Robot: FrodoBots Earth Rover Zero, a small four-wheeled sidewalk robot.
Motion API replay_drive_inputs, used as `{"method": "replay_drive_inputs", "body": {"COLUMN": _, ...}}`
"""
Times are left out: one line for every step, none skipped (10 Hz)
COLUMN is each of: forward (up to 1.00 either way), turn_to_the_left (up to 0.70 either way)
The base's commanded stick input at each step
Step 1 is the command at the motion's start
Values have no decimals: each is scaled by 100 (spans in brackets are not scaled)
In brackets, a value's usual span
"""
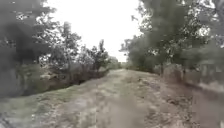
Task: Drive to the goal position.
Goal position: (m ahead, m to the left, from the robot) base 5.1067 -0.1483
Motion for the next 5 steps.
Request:
{"method": "replay_drive_inputs", "body": {"forward": 70, "turn_to_the_left": 0}}
{"method": "replay_drive_inputs", "body": {"forward": 70, "turn_to_the_left": 0}}
{"method": "replay_drive_inputs", "body": {"forward": 70, "turn_to_the_left": 0}}
{"method": "replay_drive_inputs", "body": {"forward": 70, "turn_to_the_left": 0}}
{"method": "replay_drive_inputs", "body": {"forward": 70, "turn_to_the_left": 0}}
